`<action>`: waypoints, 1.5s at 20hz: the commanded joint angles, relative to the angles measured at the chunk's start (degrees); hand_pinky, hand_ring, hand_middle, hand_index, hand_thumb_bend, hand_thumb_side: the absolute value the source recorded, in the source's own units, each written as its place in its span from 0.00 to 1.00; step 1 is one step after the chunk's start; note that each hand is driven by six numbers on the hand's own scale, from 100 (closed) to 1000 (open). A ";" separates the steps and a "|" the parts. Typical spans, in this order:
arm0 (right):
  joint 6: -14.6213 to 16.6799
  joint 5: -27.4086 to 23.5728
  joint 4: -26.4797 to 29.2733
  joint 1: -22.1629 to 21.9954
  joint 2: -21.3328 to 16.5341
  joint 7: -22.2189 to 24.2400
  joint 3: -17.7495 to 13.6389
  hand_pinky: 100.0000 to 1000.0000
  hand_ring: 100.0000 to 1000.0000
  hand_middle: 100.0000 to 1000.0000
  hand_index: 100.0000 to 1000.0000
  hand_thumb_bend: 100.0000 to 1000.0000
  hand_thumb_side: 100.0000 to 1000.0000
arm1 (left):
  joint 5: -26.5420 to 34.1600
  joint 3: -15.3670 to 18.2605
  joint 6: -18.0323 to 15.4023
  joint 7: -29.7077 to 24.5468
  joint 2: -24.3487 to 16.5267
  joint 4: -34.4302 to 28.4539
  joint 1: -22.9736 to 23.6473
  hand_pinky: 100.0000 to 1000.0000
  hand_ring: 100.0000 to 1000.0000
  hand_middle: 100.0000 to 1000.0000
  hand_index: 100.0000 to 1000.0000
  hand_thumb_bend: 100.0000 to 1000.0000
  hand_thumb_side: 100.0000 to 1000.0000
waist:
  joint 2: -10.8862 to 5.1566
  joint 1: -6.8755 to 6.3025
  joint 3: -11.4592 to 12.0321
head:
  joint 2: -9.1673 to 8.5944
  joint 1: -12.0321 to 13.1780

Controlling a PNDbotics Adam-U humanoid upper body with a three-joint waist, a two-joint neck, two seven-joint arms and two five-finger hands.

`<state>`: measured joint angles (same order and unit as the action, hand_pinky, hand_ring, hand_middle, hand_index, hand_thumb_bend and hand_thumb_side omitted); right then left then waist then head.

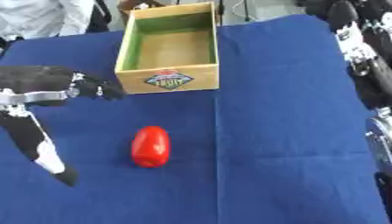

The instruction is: Pick up objects on the table and place them in the box.

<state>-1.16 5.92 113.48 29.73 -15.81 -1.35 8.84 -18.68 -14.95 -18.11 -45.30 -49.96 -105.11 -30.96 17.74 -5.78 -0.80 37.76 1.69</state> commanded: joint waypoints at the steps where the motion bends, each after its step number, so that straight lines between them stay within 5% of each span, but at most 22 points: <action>1: 0.00 -0.40 1.11 0.68 -0.23 0.12 -0.05 0.90 0.81 0.61 0.81 0.00 0.62 | -1.67 -0.96 -6.46 -6.67 -2.39 -0.49 -0.44 0.71 0.80 0.81 1.00 0.91 0.51 | -1.16 0.23 -0.07 | 0.09 0.11; 13: -0.12 -0.61 1.11 0.47 0.06 0.48 0.08 0.90 0.81 0.60 0.80 0.00 0.61 | -5.24 -5.53 -7.94 -6.67 1.51 3.66 -2.10 0.62 0.74 0.83 1.00 0.90 0.46 | -1.09 0.15 -0.42 | 0.03 0.17; 30: 0.03 -0.98 1.11 0.41 0.17 1.23 0.38 0.91 0.81 0.59 0.77 0.00 0.60 | -9.06 -5.63 -9.76 -6.66 7.00 8.65 -5.42 0.55 0.71 0.82 1.00 0.93 0.41 | -0.38 -0.13 -1.12 | -0.63 0.47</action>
<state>-1.26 5.16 113.48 29.69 -15.37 -0.29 9.21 -27.90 -21.46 -19.47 -43.94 -42.19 -96.48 -35.50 18.36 -6.03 -1.97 37.63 1.99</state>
